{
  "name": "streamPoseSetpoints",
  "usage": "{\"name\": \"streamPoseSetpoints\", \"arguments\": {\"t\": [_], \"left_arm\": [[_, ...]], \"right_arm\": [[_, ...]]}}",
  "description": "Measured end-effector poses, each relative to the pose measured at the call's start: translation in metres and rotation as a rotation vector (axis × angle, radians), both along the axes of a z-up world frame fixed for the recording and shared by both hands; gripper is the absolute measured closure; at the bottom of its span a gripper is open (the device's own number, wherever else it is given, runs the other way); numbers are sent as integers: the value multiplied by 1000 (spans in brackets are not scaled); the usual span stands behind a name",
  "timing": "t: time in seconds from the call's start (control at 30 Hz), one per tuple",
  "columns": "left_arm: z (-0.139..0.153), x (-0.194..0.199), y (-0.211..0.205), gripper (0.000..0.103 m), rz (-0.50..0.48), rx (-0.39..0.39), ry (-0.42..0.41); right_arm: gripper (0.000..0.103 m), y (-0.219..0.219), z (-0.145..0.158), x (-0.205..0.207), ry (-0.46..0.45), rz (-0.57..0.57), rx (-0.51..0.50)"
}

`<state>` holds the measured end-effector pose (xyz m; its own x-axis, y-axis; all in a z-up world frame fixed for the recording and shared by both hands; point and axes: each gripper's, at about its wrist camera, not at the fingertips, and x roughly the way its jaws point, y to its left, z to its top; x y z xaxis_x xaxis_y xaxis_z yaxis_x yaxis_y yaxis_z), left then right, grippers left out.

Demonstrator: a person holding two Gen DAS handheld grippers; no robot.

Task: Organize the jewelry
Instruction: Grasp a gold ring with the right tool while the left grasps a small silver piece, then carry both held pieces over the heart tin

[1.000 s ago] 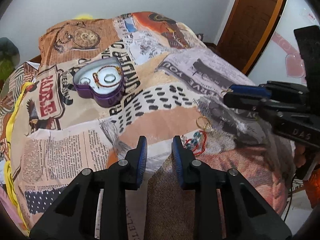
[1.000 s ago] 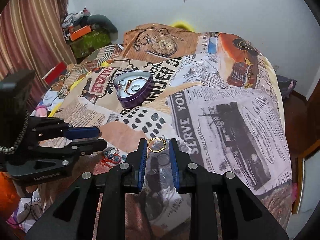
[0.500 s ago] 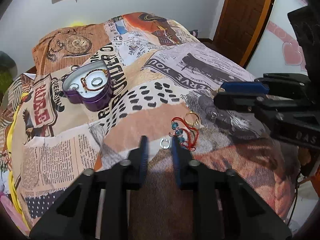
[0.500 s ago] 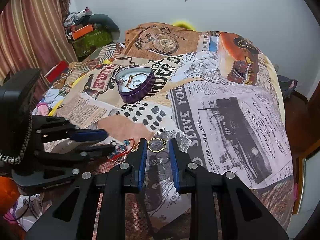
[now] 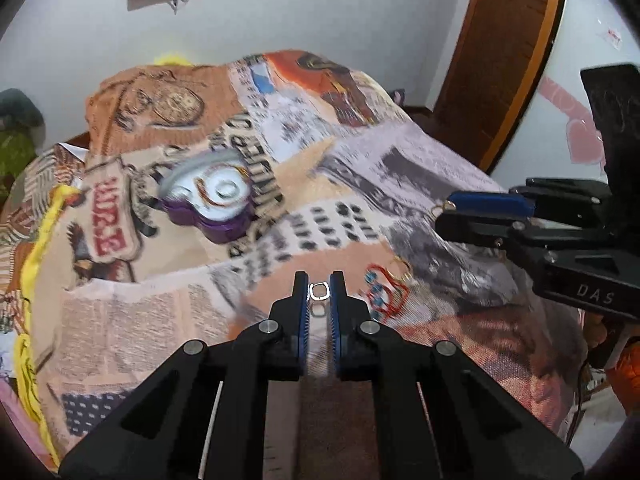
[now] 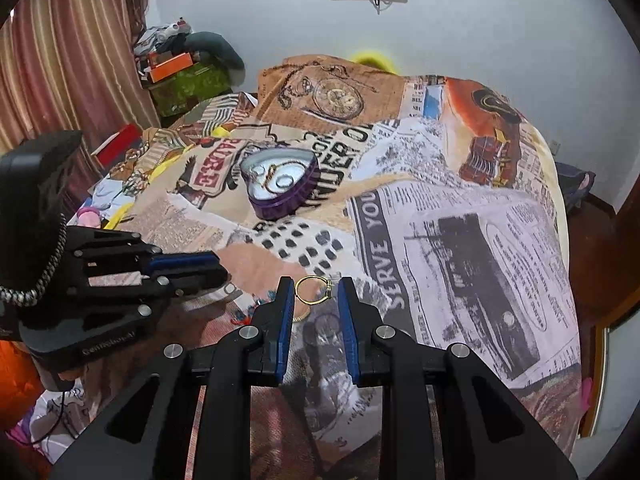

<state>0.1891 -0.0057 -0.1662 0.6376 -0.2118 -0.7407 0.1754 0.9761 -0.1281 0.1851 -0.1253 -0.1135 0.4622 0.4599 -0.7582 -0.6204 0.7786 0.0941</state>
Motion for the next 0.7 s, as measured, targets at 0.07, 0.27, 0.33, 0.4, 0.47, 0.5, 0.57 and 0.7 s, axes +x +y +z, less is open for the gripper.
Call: {"name": "streamPoseSetpoints", "arguments": {"t": [0.07,0.27,0.33,0.4,0.47,0.5,0.57,0.7], "left_arm": [[8,-1,7,95,15,1,-19],[29,3,30,95,68,-1,-74],[36,5,37,95,82,0,-92],[42,8,43,95,94,1,-107],[46,12,49,95,105,2,-120],[48,14,53,95,110,1,-126],[54,19,59,95,121,1,-141],[62,31,72,95,140,3,-165]], "right_arm": [[83,4,5,1,-11,5,7],[83,18,19,6,-41,18,32],[83,24,23,9,-53,25,38],[83,31,28,13,-64,34,46],[83,38,34,17,-79,41,52],[83,40,36,18,-84,43,56],[83,47,39,24,-90,49,66],[83,59,42,34,-99,60,72]]}}
